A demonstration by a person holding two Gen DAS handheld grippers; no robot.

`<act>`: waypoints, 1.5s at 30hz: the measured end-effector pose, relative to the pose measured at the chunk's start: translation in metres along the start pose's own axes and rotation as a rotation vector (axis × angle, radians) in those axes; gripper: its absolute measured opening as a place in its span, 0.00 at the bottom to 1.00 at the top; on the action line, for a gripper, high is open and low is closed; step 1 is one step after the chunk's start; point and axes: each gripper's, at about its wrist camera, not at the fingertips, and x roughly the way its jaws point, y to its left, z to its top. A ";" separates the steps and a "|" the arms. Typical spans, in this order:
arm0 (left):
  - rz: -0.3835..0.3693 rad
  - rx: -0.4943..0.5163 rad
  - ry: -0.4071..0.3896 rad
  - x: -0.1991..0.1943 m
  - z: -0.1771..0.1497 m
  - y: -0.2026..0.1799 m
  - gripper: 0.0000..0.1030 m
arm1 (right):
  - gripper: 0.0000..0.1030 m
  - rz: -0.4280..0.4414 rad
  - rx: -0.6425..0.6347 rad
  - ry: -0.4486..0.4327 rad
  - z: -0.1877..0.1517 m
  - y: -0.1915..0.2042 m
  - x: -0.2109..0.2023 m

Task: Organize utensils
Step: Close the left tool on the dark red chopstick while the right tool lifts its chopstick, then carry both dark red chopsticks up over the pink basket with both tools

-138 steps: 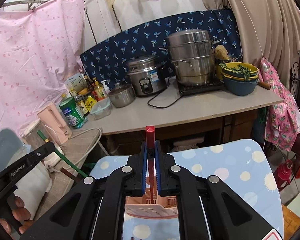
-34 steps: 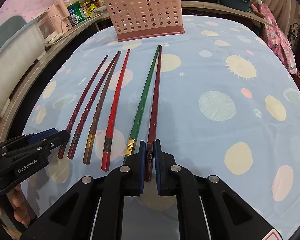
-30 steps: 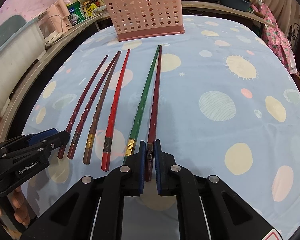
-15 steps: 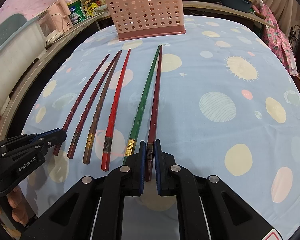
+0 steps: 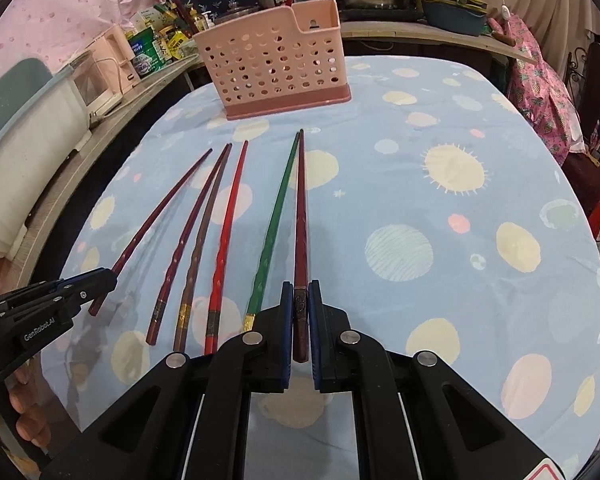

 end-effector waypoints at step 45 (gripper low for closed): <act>-0.092 -0.051 -0.576 -0.142 0.294 -0.029 0.07 | 0.07 0.134 0.068 -0.593 0.313 0.009 -0.124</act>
